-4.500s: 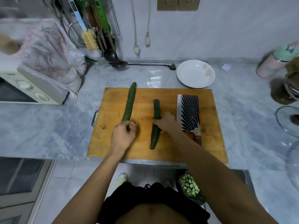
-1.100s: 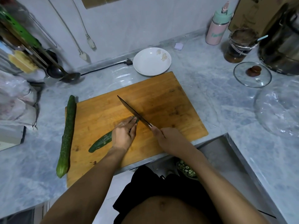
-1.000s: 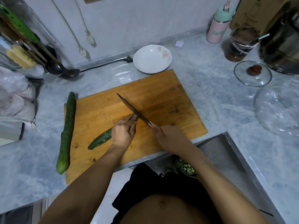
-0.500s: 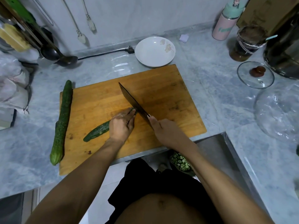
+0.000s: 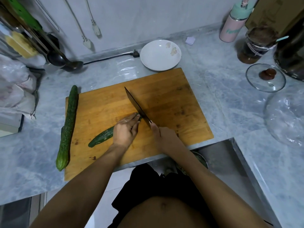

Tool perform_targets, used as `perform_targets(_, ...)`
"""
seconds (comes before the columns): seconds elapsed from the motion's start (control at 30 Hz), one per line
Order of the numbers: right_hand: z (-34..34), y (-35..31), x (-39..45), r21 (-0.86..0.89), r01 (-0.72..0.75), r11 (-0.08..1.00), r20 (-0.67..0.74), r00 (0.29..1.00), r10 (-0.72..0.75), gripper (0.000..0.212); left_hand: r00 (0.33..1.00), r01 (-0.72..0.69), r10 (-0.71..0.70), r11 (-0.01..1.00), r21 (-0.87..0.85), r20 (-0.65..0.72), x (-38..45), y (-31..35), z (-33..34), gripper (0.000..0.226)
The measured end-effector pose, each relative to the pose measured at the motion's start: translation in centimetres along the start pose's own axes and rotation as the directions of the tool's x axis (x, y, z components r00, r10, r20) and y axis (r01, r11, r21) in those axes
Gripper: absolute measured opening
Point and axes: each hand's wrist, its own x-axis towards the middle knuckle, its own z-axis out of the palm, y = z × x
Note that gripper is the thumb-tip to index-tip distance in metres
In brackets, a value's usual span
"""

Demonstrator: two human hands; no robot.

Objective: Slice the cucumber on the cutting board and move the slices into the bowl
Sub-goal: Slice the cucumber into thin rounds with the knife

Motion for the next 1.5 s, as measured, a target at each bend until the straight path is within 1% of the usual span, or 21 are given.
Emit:
perform_targets(0.17, -1.4, -0.2, -0.7, 0.015, 0.016, 1.000, -0.005, 1.000, -0.016, 0.063, 1.000, -0.021, 0.021, 1.000, -0.008, 0.001, 0.1, 0.4, -0.5, 0.028)
perform_targets(0.3, -1.4, 0.0, -2.0, -0.016, 0.086, 0.996, -0.025, 0.996, -0.086, 0.062, 0.999, -0.037, 0.037, 0.999, 0.019, 0.011, 0.2, 0.2, -0.4, 0.031)
perform_targets(0.4, -1.6, 0.0, -2.8, -0.035, 0.116, 0.993, -0.035, 0.992, -0.118, 0.061, 0.999, -0.033, 0.033, 0.999, 0.018, 0.005, 0.1, 0.3, -0.3, 0.028)
perform_targets(0.6, -1.6, -0.1, -3.6, -0.063, 0.122, 0.991, -0.010, 0.992, -0.123, 0.063, 1.000, -0.014, 0.014, 1.000, -0.004, 0.001, 0.0, 0.7, -0.5, 0.026)
perform_targets(0.77, -1.6, -0.2, -3.6, -0.026, 0.123, 0.992, 0.004, 0.992, -0.123, 0.063, 1.000, -0.008, 0.008, 1.000, -0.017, 0.001, -0.1, 0.3, -0.2, 0.025)
perform_targets(0.93, -2.4, -0.2, -3.0, 0.054, 0.057, 0.997, 0.016, 0.998, -0.058, 0.063, 1.000, -0.018, 0.018, 1.000, -0.011, -0.007, -0.1, 0.4, -0.2, 0.025)
perform_targets(1.1, -1.2, -0.8, -1.2, -0.004, 0.059, 0.998, 0.024, 0.998, -0.059, 0.067, 1.000, 0.003, -0.002, 1.000, -0.017, 0.018, 0.1, 0.3, -0.3, 0.027)
perform_targets(1.2, 0.0, -0.7, -0.1, -0.026, 0.034, 0.999, 0.011, 0.999, -0.034, 0.071, 0.999, -0.025, 0.025, 1.000, -0.009, 0.021, 0.1, 0.3, -0.4, 0.027)
perform_targets(1.3, 0.1, -0.7, 0.1, -0.005, 0.012, 1.000, 0.000, 1.000, -0.012, 0.073, 0.999, -0.033, 0.033, 0.999, -0.001, 0.029, 0.1, 0.3, -0.7, 0.028)
perform_targets(1.37, -0.3, -0.6, 0.0, 0.068, -0.026, 0.997, 0.029, 0.999, 0.024, 0.069, 0.998, -0.043, 0.044, 0.999, -0.027, 0.036, 0.1, 0.0, -1.1, 0.026)
perform_targets(1.4, -0.6, -0.4, 0.0, 0.130, -0.068, 0.989, 0.058, 0.996, 0.061, 0.068, 0.997, -0.062, 0.063, 0.998, -0.029, 0.042, 0.0, -0.2, -1.3, 0.027)
perform_targets(1.47, -1.4, -0.1, 0.1, 0.281, -0.209, 0.937, 0.183, 0.970, 0.162, 0.068, 0.992, -0.107, 0.107, 0.994, -0.002, 0.060, 0.1, -0.3, -1.5, 0.028)
perform_targets(1.5, -1.7, 0.0, 0.1, 0.336, -0.268, 0.903, 0.251, 0.949, 0.189, 0.068, 0.990, -0.124, 0.123, 0.992, 0.015, 0.063, 0.1, -0.4, -1.5, 0.029)
